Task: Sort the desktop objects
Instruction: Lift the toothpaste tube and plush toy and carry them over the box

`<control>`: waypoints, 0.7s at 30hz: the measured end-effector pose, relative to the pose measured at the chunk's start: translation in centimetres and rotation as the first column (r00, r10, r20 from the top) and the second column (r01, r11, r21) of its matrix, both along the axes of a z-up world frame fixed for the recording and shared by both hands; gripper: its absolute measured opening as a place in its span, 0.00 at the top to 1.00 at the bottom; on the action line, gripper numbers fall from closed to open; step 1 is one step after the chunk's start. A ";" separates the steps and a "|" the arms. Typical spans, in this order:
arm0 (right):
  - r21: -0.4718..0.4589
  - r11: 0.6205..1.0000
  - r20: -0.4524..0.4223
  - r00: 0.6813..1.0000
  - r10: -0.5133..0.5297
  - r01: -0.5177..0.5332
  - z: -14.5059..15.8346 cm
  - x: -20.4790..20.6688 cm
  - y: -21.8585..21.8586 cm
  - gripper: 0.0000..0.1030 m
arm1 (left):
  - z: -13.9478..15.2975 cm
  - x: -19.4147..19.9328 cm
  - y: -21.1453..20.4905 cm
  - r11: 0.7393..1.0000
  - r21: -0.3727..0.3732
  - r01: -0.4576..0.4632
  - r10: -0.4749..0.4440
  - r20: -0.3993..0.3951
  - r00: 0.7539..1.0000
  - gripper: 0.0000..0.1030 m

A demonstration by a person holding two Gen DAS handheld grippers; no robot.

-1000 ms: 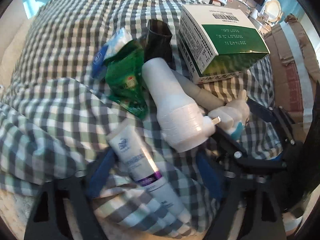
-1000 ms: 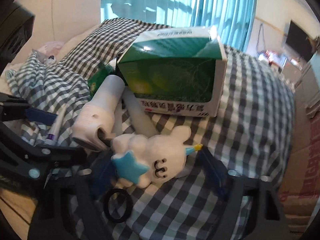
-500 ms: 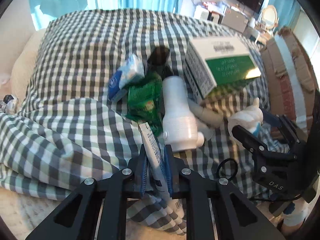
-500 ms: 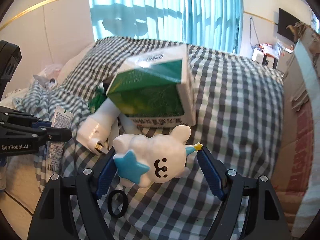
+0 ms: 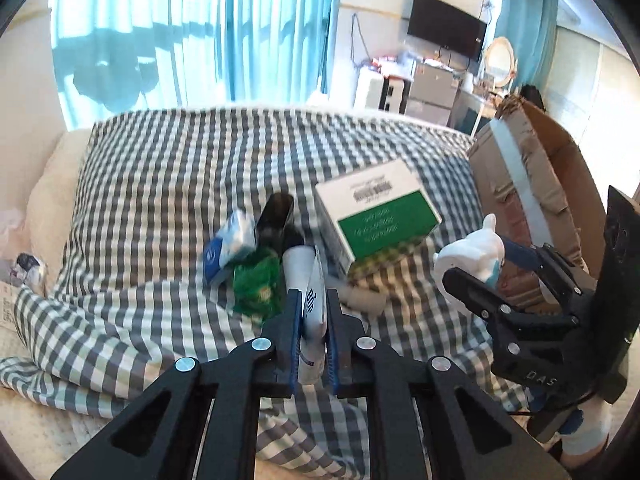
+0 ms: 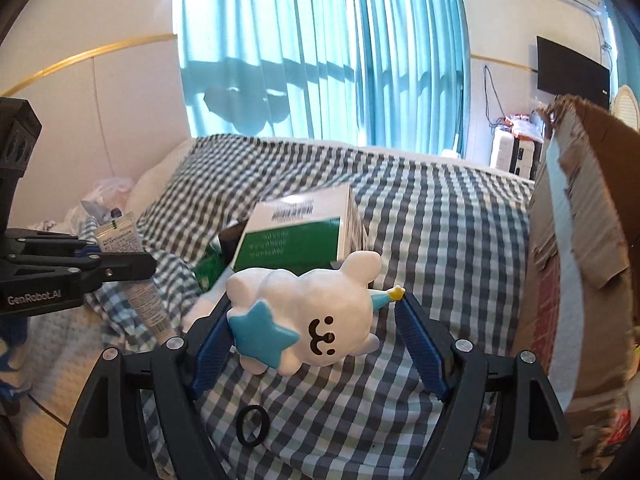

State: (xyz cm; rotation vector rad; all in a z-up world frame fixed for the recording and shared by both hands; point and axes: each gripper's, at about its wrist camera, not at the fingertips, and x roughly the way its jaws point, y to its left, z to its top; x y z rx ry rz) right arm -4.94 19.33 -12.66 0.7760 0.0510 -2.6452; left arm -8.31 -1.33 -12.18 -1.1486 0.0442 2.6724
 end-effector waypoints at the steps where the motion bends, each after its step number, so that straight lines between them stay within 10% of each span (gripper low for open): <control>1: -0.003 1.000 -0.009 1.000 -0.003 0.003 0.3 0.2 0.0 0.24 | 0.2 -0.3 0.2 1.000 0.005 -0.009 0.010 -0.014 1.000 0.90; 21: -0.083 0.996 -0.208 0.977 -0.053 0.036 7.5 4.5 2.5 0.24 | 5.4 3.5 2.8 0.998 0.064 0.022 -0.008 -0.214 0.977 0.90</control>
